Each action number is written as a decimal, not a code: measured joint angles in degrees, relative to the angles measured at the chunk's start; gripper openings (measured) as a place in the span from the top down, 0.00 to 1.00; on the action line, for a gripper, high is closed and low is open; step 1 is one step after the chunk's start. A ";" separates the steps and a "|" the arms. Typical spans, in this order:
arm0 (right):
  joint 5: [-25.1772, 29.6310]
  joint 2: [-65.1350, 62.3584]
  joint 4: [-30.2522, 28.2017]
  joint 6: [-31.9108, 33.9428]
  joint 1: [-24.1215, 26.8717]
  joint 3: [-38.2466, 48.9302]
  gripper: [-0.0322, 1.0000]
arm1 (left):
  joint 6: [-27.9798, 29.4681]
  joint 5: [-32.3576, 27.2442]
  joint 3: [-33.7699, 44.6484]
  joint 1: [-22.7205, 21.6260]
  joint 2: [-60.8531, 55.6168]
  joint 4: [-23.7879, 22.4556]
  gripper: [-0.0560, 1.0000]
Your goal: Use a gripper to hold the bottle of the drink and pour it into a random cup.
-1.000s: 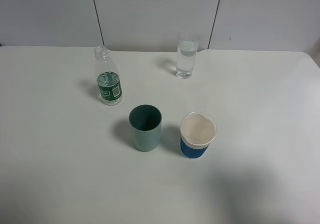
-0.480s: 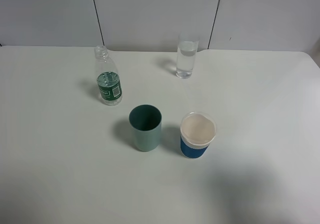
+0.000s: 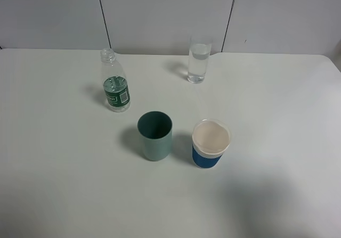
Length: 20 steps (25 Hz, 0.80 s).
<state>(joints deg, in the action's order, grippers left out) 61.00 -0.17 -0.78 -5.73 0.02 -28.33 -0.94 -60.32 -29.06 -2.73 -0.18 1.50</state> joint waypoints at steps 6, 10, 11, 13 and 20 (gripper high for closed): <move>0.00 0.00 0.00 0.00 0.00 0.00 0.25 | 0.00 0.00 0.00 0.00 0.00 0.00 0.14; 0.00 0.00 0.00 0.00 0.00 0.00 0.25 | 0.00 0.00 0.00 0.00 0.00 0.00 0.14; 0.00 0.00 0.00 0.00 0.00 0.00 0.25 | 0.00 0.00 0.00 0.00 0.00 0.00 0.14; 0.00 0.00 0.00 0.00 0.00 0.00 0.25 | 0.00 0.00 0.00 0.00 0.00 0.00 0.14; 0.00 0.00 0.00 0.00 0.00 0.00 0.25 | 0.00 0.00 0.00 0.00 0.00 0.00 0.14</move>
<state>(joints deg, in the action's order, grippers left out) 61.00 -0.17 -0.78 -5.73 0.02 -28.33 -0.94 -60.32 -29.06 -2.73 -0.18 1.50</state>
